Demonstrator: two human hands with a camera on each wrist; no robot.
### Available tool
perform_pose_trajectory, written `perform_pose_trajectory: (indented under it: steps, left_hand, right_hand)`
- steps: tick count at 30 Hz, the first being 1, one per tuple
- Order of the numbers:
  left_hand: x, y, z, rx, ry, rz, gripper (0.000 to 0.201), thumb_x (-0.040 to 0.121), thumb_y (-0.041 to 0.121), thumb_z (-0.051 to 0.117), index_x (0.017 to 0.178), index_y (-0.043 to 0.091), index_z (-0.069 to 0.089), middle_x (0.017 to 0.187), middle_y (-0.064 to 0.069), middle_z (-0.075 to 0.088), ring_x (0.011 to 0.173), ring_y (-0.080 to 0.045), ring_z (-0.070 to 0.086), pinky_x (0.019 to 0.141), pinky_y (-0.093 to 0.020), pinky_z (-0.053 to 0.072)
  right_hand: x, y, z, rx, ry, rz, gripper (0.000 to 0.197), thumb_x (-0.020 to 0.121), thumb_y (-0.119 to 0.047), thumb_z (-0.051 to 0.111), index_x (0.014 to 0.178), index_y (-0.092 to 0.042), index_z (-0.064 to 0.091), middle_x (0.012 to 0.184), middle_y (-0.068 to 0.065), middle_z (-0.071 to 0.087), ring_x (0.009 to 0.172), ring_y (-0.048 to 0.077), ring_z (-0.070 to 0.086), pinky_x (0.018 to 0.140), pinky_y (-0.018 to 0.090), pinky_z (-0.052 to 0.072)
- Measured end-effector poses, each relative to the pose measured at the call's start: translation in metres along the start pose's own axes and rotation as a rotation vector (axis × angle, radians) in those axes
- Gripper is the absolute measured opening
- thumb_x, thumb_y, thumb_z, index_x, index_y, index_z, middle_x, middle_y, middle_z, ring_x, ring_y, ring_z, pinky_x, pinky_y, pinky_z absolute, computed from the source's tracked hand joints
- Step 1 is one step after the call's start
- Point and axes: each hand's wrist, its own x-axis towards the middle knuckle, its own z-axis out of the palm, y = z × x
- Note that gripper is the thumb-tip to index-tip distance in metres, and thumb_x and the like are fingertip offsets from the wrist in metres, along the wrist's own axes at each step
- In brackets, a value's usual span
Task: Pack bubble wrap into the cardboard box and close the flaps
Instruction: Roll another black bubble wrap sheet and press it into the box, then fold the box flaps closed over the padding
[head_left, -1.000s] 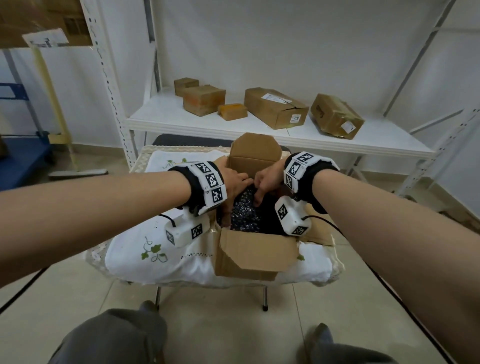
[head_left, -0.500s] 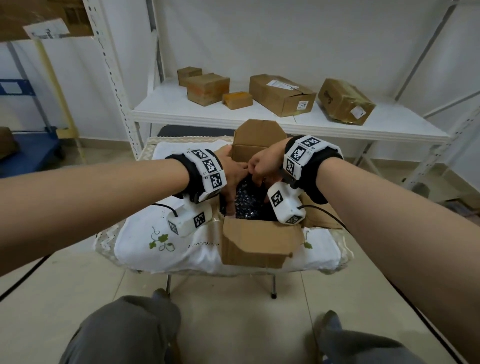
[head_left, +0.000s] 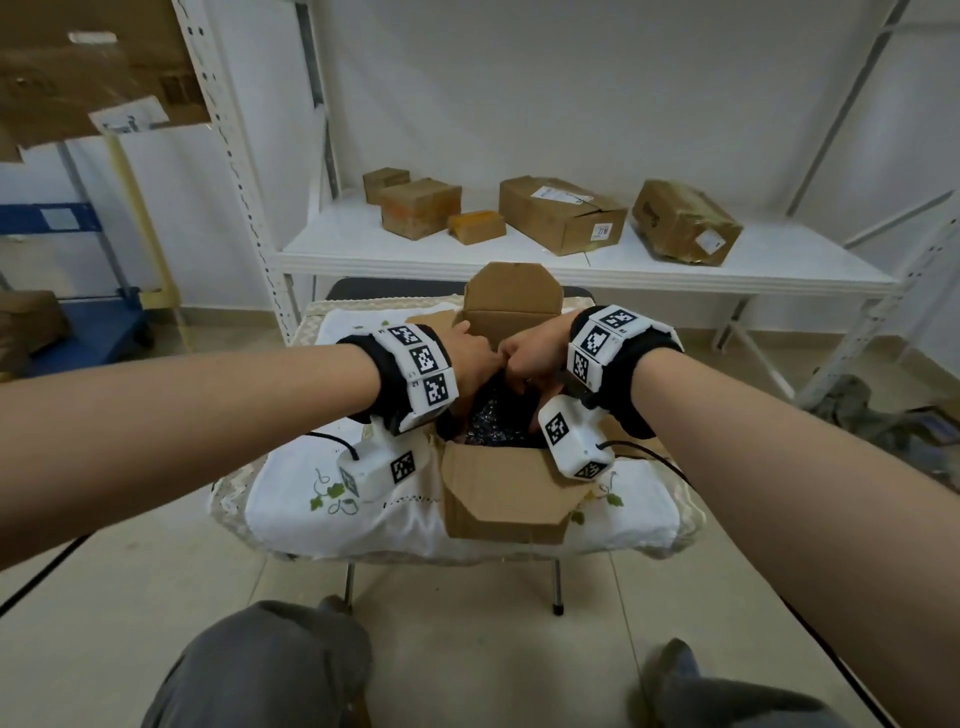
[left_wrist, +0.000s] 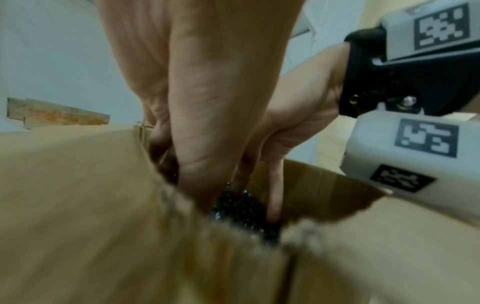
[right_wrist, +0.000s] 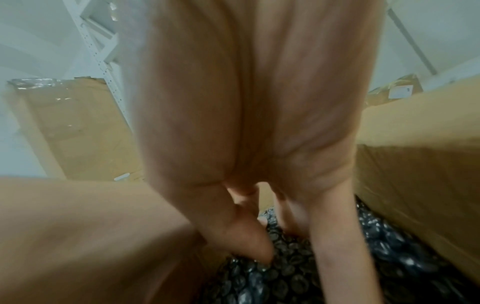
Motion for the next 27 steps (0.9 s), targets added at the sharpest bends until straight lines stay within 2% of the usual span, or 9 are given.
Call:
perform_pose_trajectory:
  steps: [4,8,11,13,14,18,21,24,27]
  left_hand:
    - [0.001,-0.002,-0.001,-0.073,-0.104,-0.015,0.064,0.074,0.046,0.078,0.124,0.014,0.054,0.121,-0.007,0.061,0.123,-0.025,0.052,0.116,-0.046,0.024]
    - [-0.006,-0.006,-0.003,-0.148,-0.077,-0.029,0.090,0.070,0.056,0.078,0.145,0.026,0.038,0.130,-0.003,0.060,0.120,-0.024,0.054,0.103,-0.035,0.038]
    - [-0.009,-0.003,-0.003,-0.160,-0.076,-0.062,0.102,0.080,0.058,0.070,0.157,0.026,0.012,0.147,-0.007,0.046,0.135,-0.025,0.042,0.109,-0.035,0.032]
    - [-0.009,-0.004,-0.004,-0.178,-0.072,-0.061,0.100,0.082,0.060,0.066,0.158,0.027,0.010,0.150,-0.008,0.043,0.136,-0.028,0.040,0.109,-0.036,0.034]
    - [-0.008,-0.006,-0.005,-0.198,-0.076,-0.057,0.099,0.082,0.061,0.066,0.157,0.028,0.011,0.150,-0.009,0.043,0.136,-0.029,0.041,0.107,-0.036,0.036]
    - [-0.011,-0.017,-0.002,-0.327,-0.062,-0.055,0.094,0.080,0.061,0.068,0.155,0.032,0.020,0.149,-0.004,0.045,0.135,-0.026,0.043,0.109,-0.036,0.038]
    - [-0.015,-0.026,0.009,-0.433,-0.021,-0.088,0.074,0.081,0.054,0.070,0.142,0.027,0.037,0.137,-0.002,0.055,0.125,-0.026,0.050,0.105,-0.040,0.041]
    - [-0.019,-0.035,0.015,-0.513,0.002,-0.056,0.048,0.086,0.040,0.069,0.124,0.023,0.047,0.124,0.000,0.058,0.114,-0.022,0.053,0.096,-0.038,0.045]
    - [-0.028,-0.041,0.006,-0.502,-0.089,0.010,0.063,0.082,0.044,0.072,0.135,0.024,0.044,0.142,-0.002,0.043,0.120,-0.020,0.045,0.094,-0.029,0.037]
  right_hand:
    - [-0.009,0.007,0.003,0.108,0.067,-0.033,0.008,0.090,-0.006,0.058,0.096,-0.010,0.057,0.095,0.010,0.061,0.095,0.030,0.060,0.099,0.043,0.051]
    - [-0.017,0.007,-0.010,0.184,0.094,-0.085,0.008,0.096,-0.005,0.047,0.094,-0.002,0.055,0.097,0.016,0.059,0.082,0.029,0.062,0.074,0.039,0.058]
    - [-0.019,0.009,-0.021,0.585,0.508,-0.107,0.008,0.096,-0.007,0.046,0.089,-0.009,0.049,0.106,0.017,0.062,0.094,0.033,0.068,0.074,0.043,0.061]
    - [-0.011,0.014,-0.030,0.517,0.843,-0.128,0.012,0.089,-0.006,0.051,0.098,-0.014,0.050,0.116,0.013,0.054,0.108,0.030,0.058,0.080,0.035,0.055]
    - [-0.007,0.017,-0.032,0.442,0.877,-0.136,0.023,0.086,-0.008,0.055,0.107,-0.016,0.050,0.124,0.011,0.049,0.115,0.029,0.052,0.090,0.038,0.049]
    - [0.001,0.023,-0.026,0.188,0.731,-0.070,0.055,0.086,-0.030,0.062,0.135,-0.026,0.037,0.141,0.003,0.044,0.127,0.026,0.047,0.107,0.053,0.036]
    - [0.000,0.031,-0.027,0.203,0.803,-0.065,0.046,0.087,-0.036,0.052,0.130,-0.031,0.038,0.119,0.000,0.064,0.112,0.025,0.058,0.103,0.050,0.039]
    - [0.000,0.037,-0.023,0.151,0.608,-0.065,0.036,0.091,-0.029,0.053,0.127,-0.027,0.045,0.111,0.005,0.065,0.113,0.025,0.055,0.100,0.041,0.044]
    - [-0.001,0.037,-0.020,0.047,0.499,-0.062,0.031,0.098,-0.027,0.049,0.129,-0.023,0.046,0.107,0.005,0.065,0.115,0.026,0.053,0.096,0.036,0.042]
